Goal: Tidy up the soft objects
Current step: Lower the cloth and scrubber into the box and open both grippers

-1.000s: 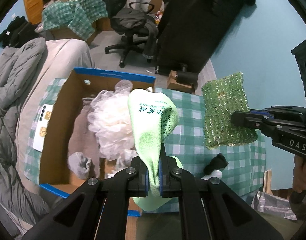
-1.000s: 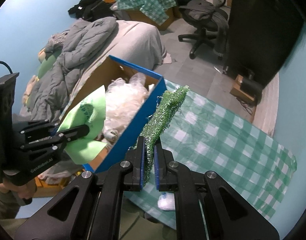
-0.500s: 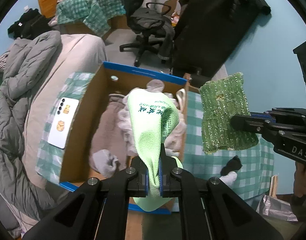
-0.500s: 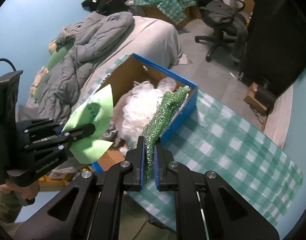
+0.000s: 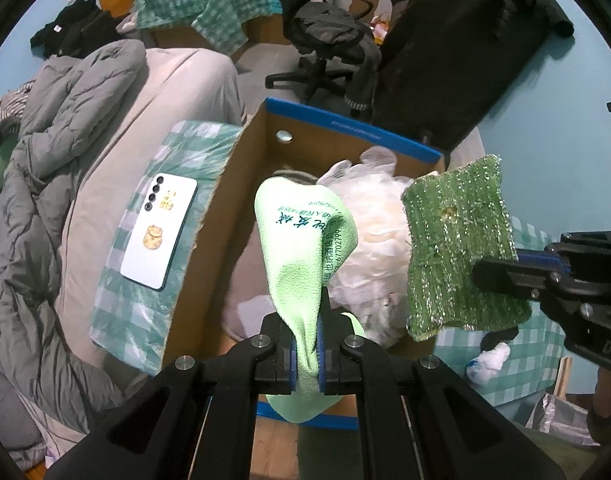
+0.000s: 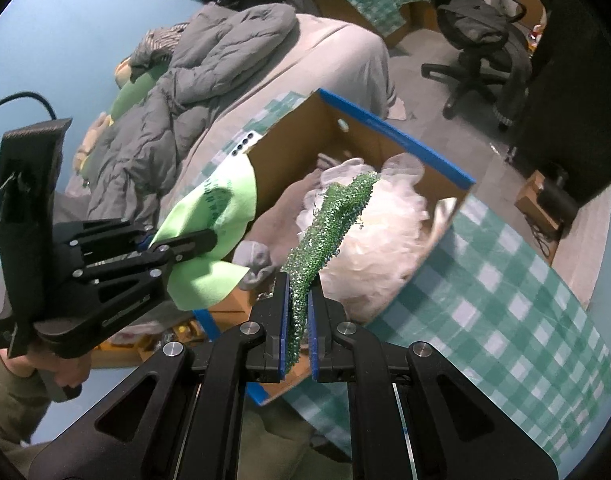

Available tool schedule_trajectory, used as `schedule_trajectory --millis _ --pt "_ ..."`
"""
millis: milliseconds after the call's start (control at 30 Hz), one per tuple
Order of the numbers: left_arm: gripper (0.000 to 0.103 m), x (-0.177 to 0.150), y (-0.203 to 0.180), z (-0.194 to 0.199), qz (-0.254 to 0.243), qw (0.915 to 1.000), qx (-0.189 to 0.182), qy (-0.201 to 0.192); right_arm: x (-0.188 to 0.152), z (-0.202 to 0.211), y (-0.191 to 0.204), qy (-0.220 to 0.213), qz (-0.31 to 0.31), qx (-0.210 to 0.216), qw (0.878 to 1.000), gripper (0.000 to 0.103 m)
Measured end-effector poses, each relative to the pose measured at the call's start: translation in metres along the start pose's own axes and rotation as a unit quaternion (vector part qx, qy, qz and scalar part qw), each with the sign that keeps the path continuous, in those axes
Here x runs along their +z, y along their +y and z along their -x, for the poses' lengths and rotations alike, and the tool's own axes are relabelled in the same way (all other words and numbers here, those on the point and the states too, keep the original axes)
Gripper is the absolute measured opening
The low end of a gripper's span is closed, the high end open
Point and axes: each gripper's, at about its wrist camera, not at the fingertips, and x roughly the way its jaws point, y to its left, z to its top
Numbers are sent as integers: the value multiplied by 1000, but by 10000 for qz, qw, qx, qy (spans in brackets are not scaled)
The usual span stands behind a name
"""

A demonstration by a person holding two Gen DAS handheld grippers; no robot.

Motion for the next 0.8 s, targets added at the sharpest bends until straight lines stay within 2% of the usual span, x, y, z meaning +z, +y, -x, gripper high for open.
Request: schedule_trajectory --millis 400,500,600,633,667,733,800 --pt "7 3 21 -27 39 9996 -28 279 2 -47 23 404 67 79 9991 8" --pt "13 2 26 -34 97 9991 5 417 2 -55 25 467 28 105 9988 8" --pt "24 0 30 -36 129 9989 73 453 2 -58 25 514 42 79 9986 10" --pt "29 0 31 -35 131 9989 96 434 2 -58 25 501 30 36 9987 15" --pt "31 0 32 -33 127 9991 113 394 3 -59 25 507 28 29 9987 24" --pt "31 -1 33 -31 103 9992 124 362 3 -59 25 500 25 -3 9987 33" --pt "31 -2 33 -28 105 9992 150 352 3 -58 26 467 47 -57 9989 36"
